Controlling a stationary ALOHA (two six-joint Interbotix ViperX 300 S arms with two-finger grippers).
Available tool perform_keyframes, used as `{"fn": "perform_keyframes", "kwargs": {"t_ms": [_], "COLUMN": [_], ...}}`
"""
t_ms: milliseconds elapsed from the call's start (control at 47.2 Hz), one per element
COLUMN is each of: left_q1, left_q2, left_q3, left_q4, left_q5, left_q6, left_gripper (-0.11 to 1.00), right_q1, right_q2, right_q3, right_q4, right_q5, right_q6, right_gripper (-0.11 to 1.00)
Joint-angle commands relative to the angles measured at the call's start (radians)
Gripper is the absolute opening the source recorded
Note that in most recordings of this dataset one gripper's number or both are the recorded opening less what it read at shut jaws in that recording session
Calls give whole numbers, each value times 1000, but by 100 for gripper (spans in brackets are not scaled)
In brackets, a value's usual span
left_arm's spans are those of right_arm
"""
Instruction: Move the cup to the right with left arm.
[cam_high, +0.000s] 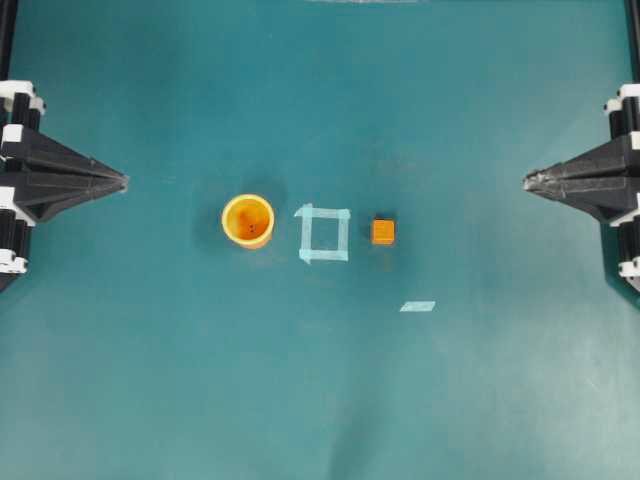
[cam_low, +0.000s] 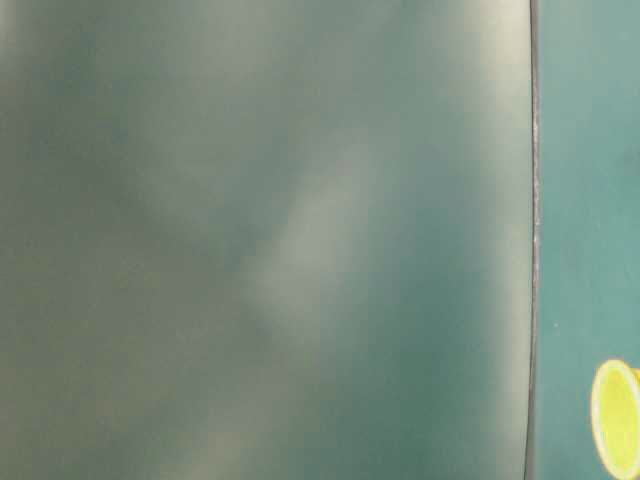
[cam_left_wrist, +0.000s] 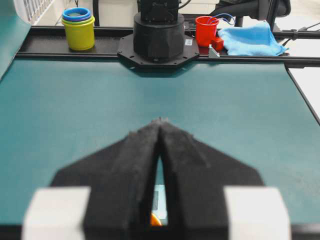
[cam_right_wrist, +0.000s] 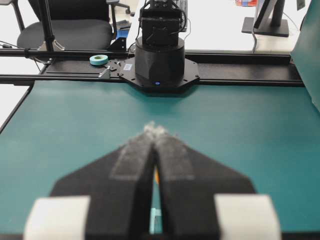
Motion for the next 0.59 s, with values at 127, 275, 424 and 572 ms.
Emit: {"fn": "perform_keyframes", "kwargs": {"t_ms": [127,275,424,572], "left_q1": [-5,-5,-5,-5], "left_q2": [11,12,12,12], "left_q3": [-17,-18,-17,-17], "left_q4": [9,11,11,11], "left_q5": [83,84,92,121], "left_q6": [3,3,5,2], "left_gripper": [0,0,0,0], "right_q1": [0,0,2,2], "right_q2": [18,23,31,44], "right_q3": [-29,-28,-29,-28], "right_q4": [2,3,3,3], "right_q5": [-8,-5,-8,-9], "right_q6": [5,5,6,9], "right_gripper": [-1,-1,-1,-1]}}
